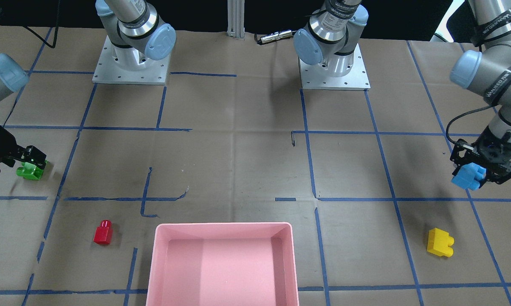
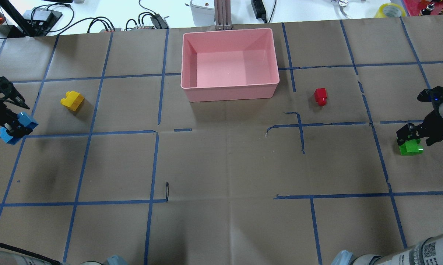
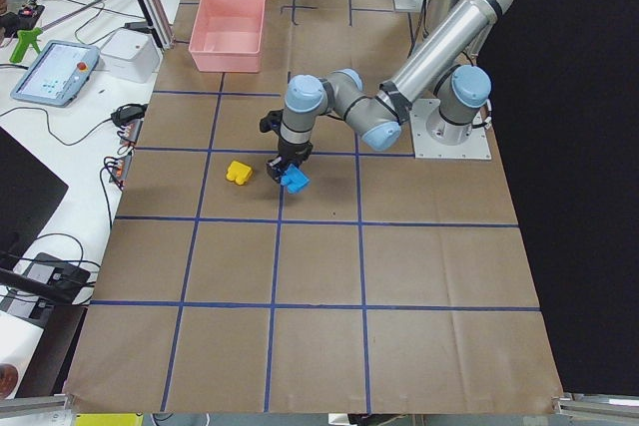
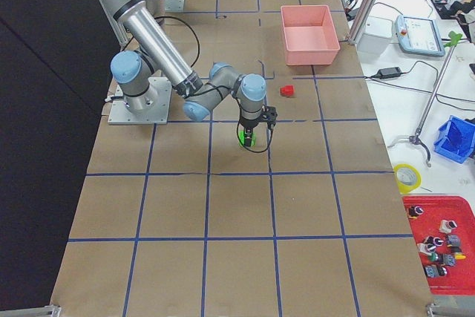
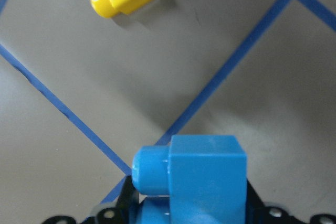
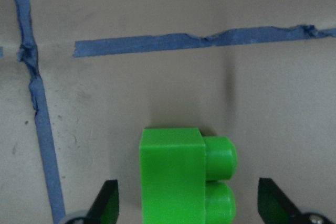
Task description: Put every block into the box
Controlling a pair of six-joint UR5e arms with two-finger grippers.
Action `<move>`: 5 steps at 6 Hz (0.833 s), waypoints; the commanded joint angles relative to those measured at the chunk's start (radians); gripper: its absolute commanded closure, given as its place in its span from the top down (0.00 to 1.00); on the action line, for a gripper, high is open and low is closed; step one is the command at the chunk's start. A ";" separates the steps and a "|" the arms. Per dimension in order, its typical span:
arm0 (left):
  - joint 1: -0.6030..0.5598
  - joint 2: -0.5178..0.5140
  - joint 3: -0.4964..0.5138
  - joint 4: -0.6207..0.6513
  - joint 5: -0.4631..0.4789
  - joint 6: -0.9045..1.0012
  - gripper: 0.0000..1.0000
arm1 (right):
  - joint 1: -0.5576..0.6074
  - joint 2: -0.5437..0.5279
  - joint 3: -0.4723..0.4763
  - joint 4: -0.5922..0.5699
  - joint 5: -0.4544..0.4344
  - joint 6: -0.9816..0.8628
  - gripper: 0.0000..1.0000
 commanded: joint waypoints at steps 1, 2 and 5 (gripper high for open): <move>-0.119 -0.016 0.264 -0.324 -0.057 -0.470 0.12 | 0.000 0.009 0.004 -0.002 -0.002 -0.015 0.90; -0.177 -0.048 0.365 -0.401 -0.056 -0.644 0.12 | 0.000 0.012 0.004 -0.002 -0.005 -0.019 0.88; -0.476 -0.299 0.739 -0.524 -0.012 -1.086 0.12 | 0.000 0.007 0.004 0.009 -0.020 -0.019 0.35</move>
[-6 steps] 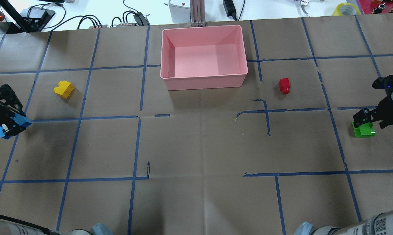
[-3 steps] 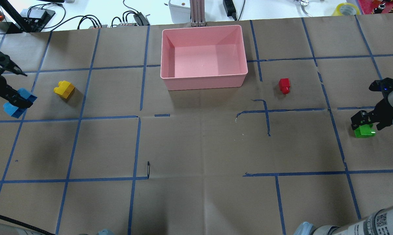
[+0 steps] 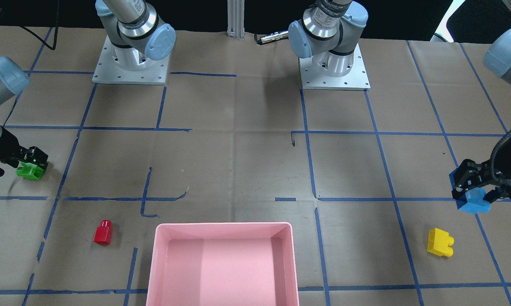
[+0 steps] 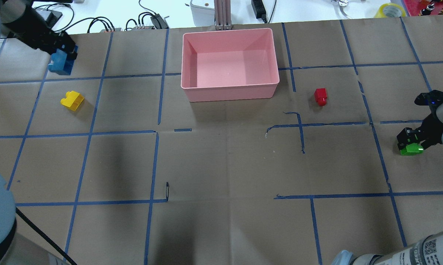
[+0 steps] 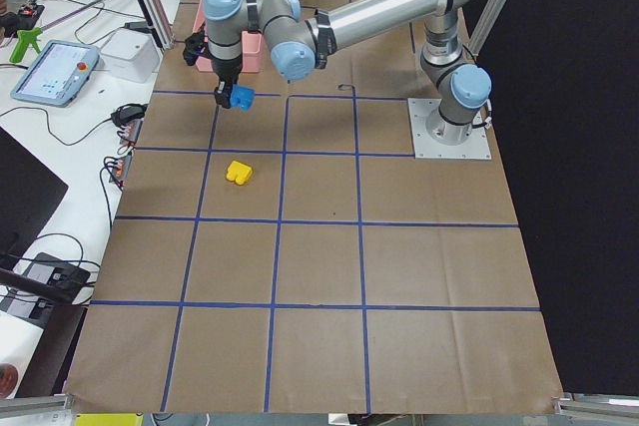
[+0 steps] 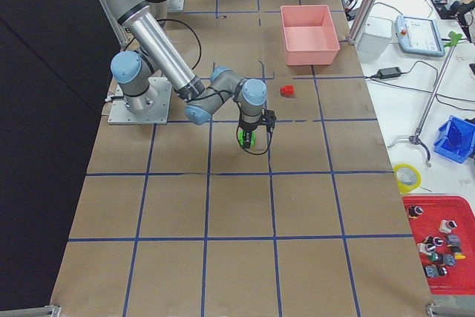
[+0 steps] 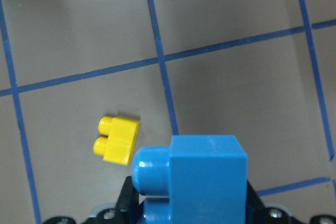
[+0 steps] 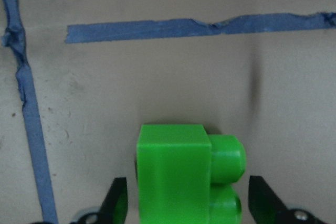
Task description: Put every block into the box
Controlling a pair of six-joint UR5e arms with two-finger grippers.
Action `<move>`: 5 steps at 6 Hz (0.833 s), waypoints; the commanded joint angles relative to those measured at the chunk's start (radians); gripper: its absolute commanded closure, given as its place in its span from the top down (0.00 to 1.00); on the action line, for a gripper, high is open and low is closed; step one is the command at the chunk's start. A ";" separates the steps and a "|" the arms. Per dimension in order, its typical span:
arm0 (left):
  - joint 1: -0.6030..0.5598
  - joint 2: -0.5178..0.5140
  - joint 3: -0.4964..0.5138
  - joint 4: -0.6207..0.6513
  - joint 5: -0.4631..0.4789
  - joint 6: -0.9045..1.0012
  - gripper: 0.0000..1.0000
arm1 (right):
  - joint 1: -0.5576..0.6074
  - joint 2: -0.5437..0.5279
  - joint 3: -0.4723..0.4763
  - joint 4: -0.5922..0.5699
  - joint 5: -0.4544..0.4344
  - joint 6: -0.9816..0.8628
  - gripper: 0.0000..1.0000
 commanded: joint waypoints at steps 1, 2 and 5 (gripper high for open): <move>-0.201 -0.171 0.292 -0.158 0.051 -0.271 0.12 | 0.000 -0.011 -0.005 0.007 0.001 0.001 0.07; -0.296 -0.228 0.381 -0.200 0.053 -0.393 0.12 | 0.002 -0.030 -0.024 0.024 0.003 0.007 0.05; -0.479 -0.302 0.386 -0.182 0.051 -0.595 0.12 | 0.023 -0.126 -0.202 0.184 0.006 0.011 0.05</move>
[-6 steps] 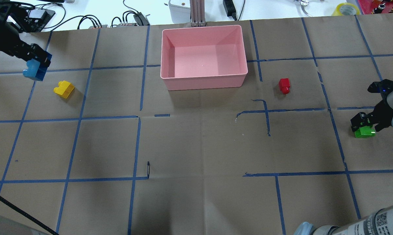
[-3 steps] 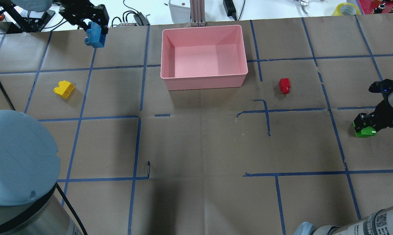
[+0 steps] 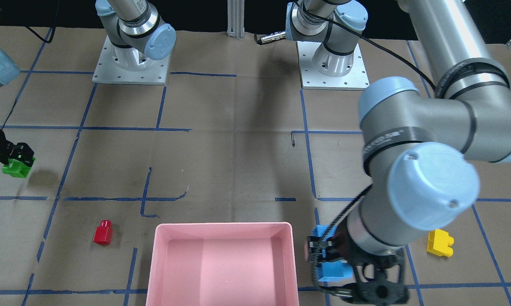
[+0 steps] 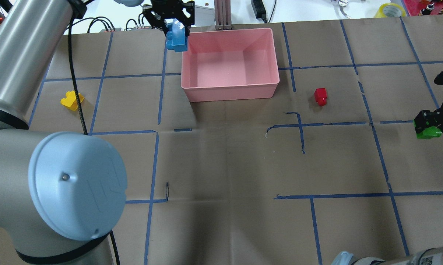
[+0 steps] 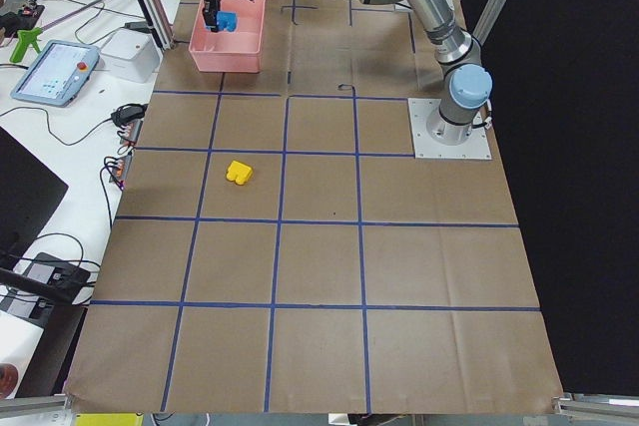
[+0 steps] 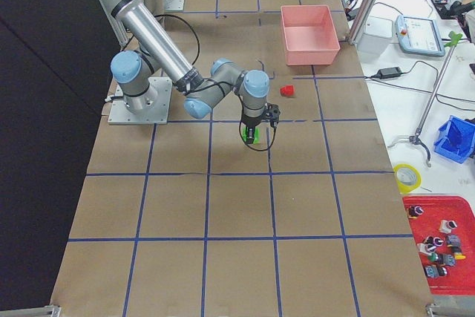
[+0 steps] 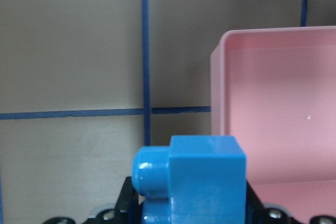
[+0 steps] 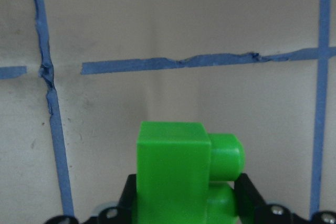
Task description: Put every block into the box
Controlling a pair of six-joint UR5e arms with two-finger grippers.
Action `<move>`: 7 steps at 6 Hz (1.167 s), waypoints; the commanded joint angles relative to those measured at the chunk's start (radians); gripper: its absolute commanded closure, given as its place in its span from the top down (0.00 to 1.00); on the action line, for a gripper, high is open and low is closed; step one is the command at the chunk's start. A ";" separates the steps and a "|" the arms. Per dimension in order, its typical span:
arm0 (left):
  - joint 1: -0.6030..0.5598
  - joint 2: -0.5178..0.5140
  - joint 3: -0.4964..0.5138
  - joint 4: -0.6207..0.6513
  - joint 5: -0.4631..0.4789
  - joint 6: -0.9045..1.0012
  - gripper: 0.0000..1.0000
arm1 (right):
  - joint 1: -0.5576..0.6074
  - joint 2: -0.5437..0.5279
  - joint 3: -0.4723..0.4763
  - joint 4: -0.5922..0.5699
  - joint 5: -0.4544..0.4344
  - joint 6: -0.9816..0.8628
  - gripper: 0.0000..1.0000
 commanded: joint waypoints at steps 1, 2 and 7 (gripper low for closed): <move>-0.044 -0.100 -0.015 0.088 0.004 -0.041 0.12 | 0.052 -0.015 -0.181 0.140 0.005 0.003 0.05; -0.045 -0.148 -0.016 0.120 0.013 -0.035 0.12 | 0.093 -0.011 -0.276 0.241 0.003 0.006 0.05; 0.011 -0.014 -0.018 0.147 0.035 -0.022 1.00 | 0.382 0.002 -0.421 0.403 0.009 0.300 0.06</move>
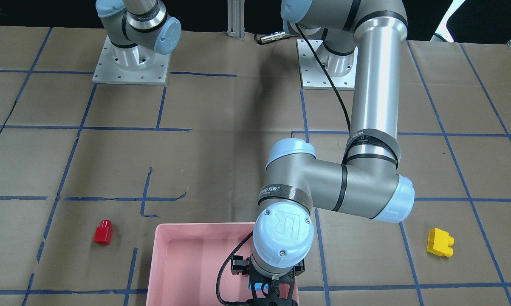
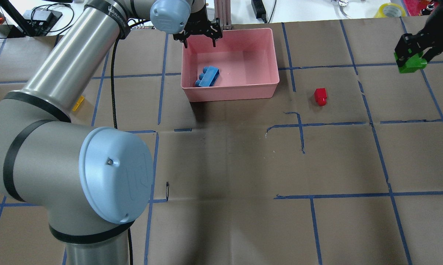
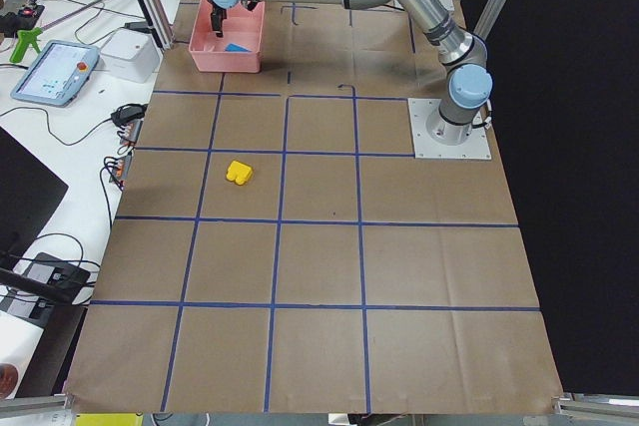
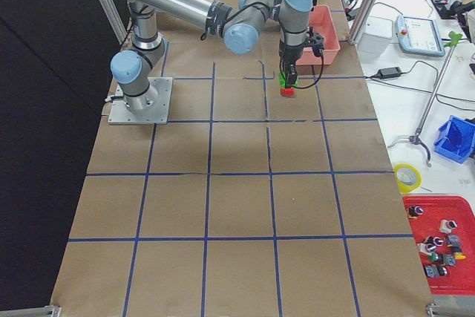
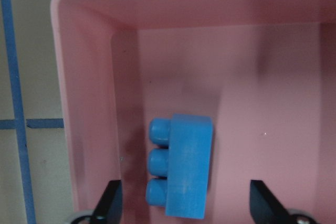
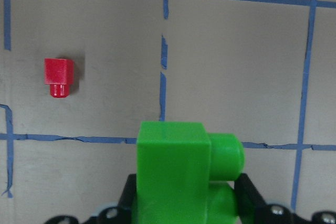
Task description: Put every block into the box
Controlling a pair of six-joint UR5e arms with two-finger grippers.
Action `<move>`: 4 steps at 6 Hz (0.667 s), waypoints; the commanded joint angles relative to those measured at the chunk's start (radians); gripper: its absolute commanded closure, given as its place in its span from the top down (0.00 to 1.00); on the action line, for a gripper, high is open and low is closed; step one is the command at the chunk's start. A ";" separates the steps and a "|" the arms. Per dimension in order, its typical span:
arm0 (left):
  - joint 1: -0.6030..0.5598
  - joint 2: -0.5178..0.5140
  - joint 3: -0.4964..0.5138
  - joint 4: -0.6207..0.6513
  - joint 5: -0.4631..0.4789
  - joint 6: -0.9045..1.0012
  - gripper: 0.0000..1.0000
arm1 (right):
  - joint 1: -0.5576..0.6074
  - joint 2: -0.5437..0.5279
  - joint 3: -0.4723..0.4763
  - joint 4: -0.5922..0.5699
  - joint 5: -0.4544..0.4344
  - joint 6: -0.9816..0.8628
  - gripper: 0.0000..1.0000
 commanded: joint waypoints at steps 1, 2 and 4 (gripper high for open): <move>0.143 0.119 -0.036 -0.031 -0.011 0.035 1.00 | 0.158 0.002 -0.026 0.005 0.008 0.232 0.06; 0.228 0.153 -0.092 -0.031 -0.017 0.178 1.00 | 0.285 0.019 -0.055 0.003 0.011 0.428 0.06; 0.396 0.242 -0.215 -0.028 -0.024 0.484 1.00 | 0.470 0.136 -0.156 -0.015 0.071 0.691 0.08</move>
